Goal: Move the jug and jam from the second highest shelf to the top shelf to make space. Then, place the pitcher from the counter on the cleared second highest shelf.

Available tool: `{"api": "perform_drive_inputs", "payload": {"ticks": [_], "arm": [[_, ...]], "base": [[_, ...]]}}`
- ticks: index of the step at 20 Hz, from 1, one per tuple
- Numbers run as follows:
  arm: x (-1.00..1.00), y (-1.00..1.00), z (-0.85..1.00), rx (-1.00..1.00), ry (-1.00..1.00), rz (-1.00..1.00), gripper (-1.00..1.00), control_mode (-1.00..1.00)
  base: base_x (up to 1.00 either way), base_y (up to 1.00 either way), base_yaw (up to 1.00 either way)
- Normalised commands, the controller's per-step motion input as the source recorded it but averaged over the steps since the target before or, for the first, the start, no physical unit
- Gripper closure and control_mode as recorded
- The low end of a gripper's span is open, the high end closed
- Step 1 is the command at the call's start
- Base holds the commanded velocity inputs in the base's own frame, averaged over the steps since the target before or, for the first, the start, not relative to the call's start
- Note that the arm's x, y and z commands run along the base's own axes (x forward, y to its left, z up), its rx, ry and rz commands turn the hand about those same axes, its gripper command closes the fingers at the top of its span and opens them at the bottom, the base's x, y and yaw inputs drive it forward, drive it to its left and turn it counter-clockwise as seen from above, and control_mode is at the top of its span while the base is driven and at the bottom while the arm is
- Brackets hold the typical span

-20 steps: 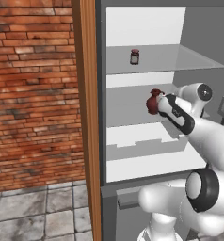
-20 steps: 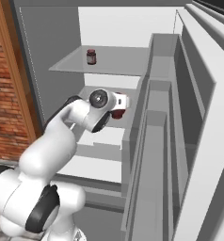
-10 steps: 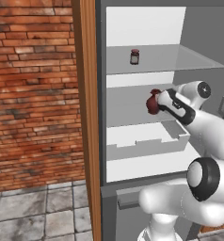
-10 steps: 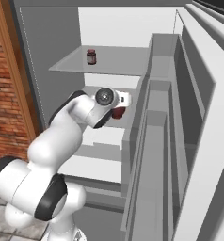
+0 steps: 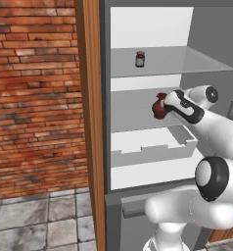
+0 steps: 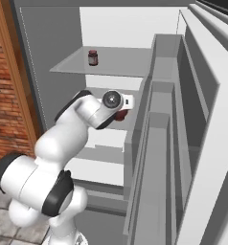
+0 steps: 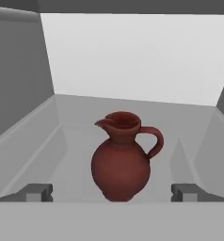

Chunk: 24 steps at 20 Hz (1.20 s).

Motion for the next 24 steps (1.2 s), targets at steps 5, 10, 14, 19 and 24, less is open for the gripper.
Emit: {"api": "perform_drive_inputs", "payload": {"ticks": [5, 10, 14, 19, 24], "arm": [[0.18, 0.0, -0.09, 0.0, 0.0, 0.04, -1.0, -1.0], [0.19, 0.0, -0.08, 0.0, 0.0, 0.02, -1.0, -1.0], [0.17, 0.0, -0.1, 0.0, 0.0, 0.02, -1.0, -1.0], [0.15, 0.0, -0.11, 0.0, 0.0, 0.02, -1.0, -1.0], [0.13, 0.0, -0.1, 0.0, 0.0, 0.02, -1.0, -1.0]], "base": [[0.0, 0.0, 0.0], [0.0, 0.0, 0.0], [0.0, 0.0, 0.0], [0.0, 0.0, 0.0], [0.0, 0.0, 0.0]]}}
